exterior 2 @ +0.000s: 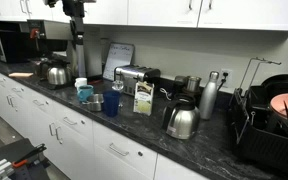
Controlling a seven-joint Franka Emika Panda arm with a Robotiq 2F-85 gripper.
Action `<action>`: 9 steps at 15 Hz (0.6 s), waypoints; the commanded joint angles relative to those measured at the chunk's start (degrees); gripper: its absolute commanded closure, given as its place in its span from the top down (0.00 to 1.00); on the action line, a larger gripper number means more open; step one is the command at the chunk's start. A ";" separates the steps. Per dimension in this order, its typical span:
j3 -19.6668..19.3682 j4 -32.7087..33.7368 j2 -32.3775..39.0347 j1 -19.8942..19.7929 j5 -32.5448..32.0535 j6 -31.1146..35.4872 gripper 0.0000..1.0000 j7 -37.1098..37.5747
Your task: Move the mug to the right
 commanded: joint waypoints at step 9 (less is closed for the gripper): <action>3.97 3.40 9.70 5.51 -1.57 10.45 1.00 5.16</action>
